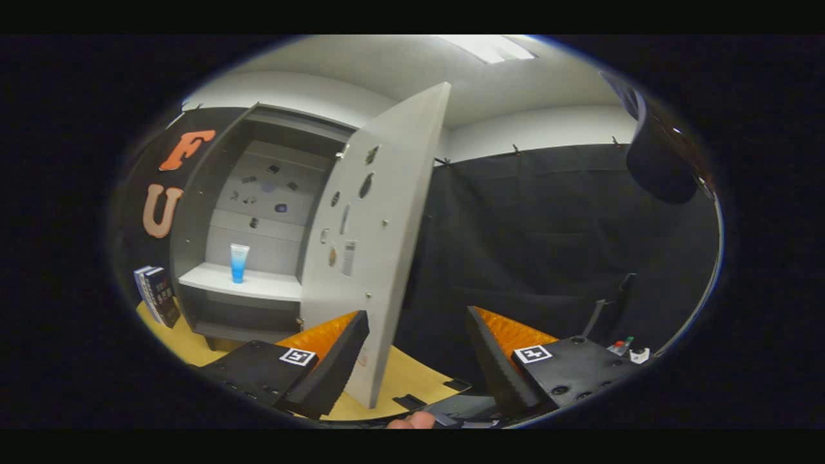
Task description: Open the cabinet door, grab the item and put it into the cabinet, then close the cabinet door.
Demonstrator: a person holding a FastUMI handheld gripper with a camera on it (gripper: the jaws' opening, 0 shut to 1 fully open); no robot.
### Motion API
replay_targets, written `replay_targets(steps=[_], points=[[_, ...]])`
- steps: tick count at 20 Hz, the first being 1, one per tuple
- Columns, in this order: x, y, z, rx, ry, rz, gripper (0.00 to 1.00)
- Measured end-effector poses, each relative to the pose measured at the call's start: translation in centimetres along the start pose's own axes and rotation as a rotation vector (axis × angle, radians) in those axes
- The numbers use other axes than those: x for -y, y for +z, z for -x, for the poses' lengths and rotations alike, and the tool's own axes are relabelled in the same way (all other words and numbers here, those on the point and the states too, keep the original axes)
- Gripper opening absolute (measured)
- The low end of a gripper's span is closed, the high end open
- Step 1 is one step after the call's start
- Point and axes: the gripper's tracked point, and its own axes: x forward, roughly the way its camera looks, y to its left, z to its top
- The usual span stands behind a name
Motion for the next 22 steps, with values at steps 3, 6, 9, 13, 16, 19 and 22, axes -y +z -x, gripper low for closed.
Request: replay_targets(steps=[3, 6, 9, 13, 16, 19, 22], points=[[3.6, -2.3, -1.6, -0.04, -0.057, -0.025, 0.96], [4.1, -6.1, -4.4, -0.085, -0.027, -0.039, 0.97], [3.8, -9.2, -5.9, -0.152, -0.001, -0.043, 0.97], [2.9, -10.0, -6.9, -0.15, 0.024, -0.074, 0.95], [0.9, -10.6, -8.5, -0.151, 0.084, -0.07, 0.93], [0.6, -10.5, -8.7, -0.144, 0.093, -0.055, 0.9], [-0.6, -10.5, -8.9, -0.142, 0.169, -0.049, 0.89]])
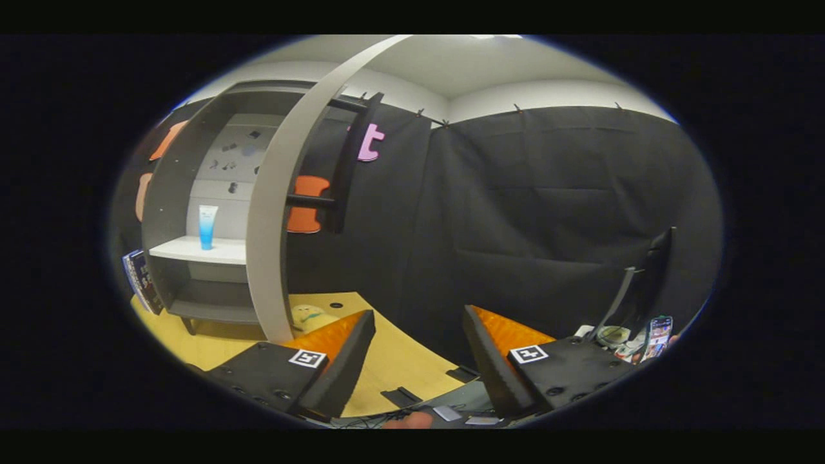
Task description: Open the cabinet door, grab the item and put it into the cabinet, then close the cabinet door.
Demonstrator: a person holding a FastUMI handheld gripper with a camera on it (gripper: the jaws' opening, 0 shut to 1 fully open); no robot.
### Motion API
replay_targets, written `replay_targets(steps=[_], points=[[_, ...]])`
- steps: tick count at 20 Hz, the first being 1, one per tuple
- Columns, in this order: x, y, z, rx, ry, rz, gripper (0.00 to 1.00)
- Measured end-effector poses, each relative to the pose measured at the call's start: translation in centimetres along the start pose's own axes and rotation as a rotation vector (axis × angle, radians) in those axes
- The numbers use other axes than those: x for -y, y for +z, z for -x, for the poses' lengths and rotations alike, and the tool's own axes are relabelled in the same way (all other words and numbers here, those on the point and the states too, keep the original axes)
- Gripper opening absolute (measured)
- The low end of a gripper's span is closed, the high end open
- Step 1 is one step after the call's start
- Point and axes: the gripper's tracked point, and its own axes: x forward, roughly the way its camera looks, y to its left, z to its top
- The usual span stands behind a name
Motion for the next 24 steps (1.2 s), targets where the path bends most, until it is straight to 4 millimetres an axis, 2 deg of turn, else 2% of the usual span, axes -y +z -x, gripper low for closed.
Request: replay_targets(steps=[3, 7, 14, 18, 21, 24], points=[[-1.7, -0.1, 0.7, 0.001, 0.057, -0.002, 0.82], [-5.1, 0.3, 3.0, 0.013, 0.124, 0.015, 0.7], [-14.1, 0.6, 5.9, 0.021, 0.287, 0.01, 0.72], [-19.5, 0.4, 7.7, 0.012, 0.372, -0.012, 0.8], [-24.0, 0.7, 8.3, 0.017, 0.445, -0.027, 0.84], [-29.3, 0.5, 9.5, 0.0, 0.549, -0.034, 0.86]])
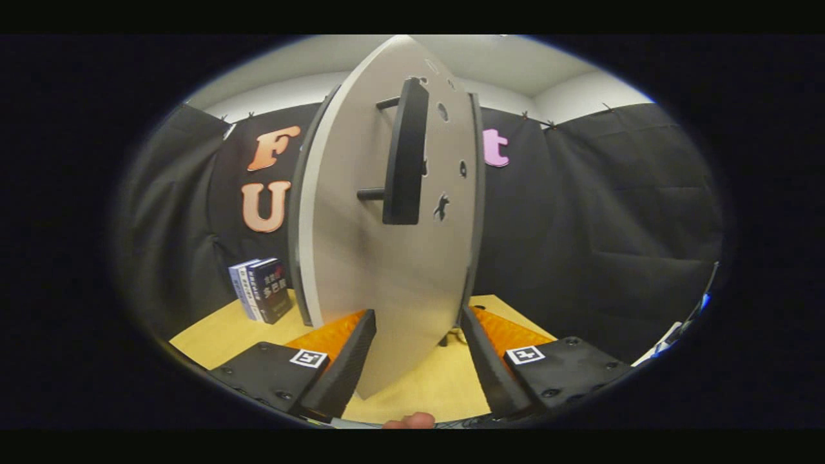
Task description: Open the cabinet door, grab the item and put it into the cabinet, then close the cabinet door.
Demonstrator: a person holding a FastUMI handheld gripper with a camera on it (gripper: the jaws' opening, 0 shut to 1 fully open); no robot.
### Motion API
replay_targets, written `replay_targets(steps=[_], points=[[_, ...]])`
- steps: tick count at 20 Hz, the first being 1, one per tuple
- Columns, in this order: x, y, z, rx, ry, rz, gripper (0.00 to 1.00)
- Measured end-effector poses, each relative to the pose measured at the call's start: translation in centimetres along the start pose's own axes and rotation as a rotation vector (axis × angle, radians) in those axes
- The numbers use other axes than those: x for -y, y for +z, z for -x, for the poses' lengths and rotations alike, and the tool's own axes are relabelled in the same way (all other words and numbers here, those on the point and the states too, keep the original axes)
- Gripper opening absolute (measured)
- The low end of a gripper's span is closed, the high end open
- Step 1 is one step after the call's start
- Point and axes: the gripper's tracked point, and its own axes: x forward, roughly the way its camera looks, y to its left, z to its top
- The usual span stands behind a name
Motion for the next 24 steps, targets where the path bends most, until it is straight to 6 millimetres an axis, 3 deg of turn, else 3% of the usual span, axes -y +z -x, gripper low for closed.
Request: replay_targets(steps=[2, 10, 19, 24], points=[[-2.6, 0.0, -0.7, -0.006, 0.047, 0.002, 0.9], [-5.9, 1.0, -2.1, 0.027, 0.103, -0.003, 0.96], [-10.7, 1.9, -6.7, 0.046, 0.167, 0.03, 0.96], [-13.0, 2.3, -10.4, 0.047, 0.179, 0.053, 0.96]])
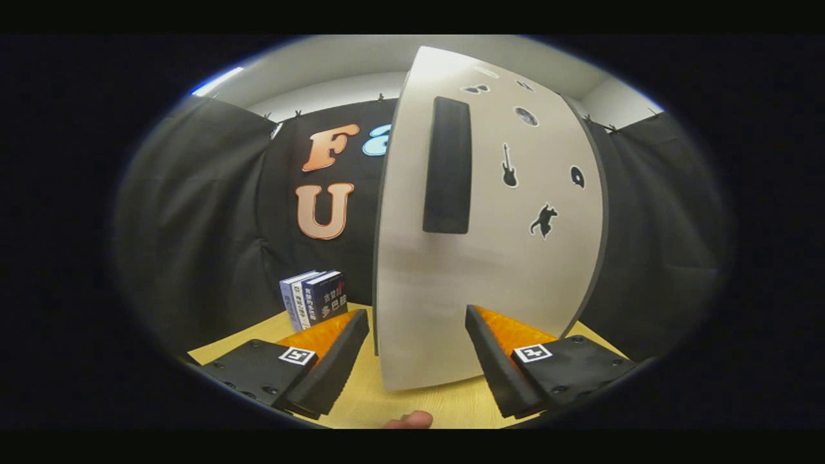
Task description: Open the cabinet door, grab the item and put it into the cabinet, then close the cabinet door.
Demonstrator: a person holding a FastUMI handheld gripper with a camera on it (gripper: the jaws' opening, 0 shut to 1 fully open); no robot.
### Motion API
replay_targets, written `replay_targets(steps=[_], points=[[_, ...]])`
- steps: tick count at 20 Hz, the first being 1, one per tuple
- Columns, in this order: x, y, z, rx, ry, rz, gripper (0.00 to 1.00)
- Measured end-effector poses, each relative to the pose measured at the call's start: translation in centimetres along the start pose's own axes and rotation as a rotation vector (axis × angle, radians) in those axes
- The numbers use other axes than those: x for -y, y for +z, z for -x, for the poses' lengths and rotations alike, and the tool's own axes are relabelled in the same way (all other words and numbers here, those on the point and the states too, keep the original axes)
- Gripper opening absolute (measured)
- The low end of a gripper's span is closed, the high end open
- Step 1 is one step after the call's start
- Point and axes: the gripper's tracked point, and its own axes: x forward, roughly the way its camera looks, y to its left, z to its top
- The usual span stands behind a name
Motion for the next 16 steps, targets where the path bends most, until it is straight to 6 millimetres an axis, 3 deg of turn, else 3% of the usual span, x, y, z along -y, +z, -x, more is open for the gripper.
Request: replay_targets(steps=[16], points=[[-0.8, 0.9, -10.2, 0.018, -0.037, -0.019, 0.97]])
